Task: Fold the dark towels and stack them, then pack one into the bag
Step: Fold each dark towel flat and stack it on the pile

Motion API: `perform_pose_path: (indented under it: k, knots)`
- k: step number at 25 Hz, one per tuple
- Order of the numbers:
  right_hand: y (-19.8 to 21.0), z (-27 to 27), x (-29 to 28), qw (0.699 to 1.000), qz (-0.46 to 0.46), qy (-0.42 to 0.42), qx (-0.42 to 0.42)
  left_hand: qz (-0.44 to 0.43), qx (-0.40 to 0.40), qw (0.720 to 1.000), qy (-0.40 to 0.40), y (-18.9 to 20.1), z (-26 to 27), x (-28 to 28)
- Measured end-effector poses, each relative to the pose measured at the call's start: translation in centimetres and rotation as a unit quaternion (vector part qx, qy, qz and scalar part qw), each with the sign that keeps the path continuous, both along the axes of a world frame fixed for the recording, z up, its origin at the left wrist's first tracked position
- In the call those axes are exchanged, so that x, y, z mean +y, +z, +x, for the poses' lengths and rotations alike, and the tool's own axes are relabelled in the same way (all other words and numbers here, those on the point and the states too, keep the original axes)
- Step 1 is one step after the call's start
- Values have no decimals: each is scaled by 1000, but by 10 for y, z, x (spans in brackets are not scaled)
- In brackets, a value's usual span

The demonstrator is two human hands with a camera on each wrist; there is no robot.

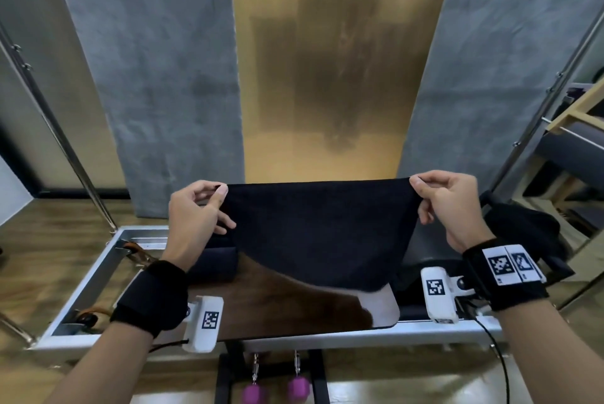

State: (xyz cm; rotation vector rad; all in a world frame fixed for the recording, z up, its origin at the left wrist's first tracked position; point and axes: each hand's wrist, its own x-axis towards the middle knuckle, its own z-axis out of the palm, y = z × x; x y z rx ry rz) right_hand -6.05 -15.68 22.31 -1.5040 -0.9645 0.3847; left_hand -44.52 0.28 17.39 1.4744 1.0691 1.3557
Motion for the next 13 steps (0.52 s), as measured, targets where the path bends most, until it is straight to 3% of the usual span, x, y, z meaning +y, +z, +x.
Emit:
perform_pose_path:
  k: [13]
  knots:
    - [-13,12,67,995,-10,42,88,-21,-62,997,-26,-22,35,59]
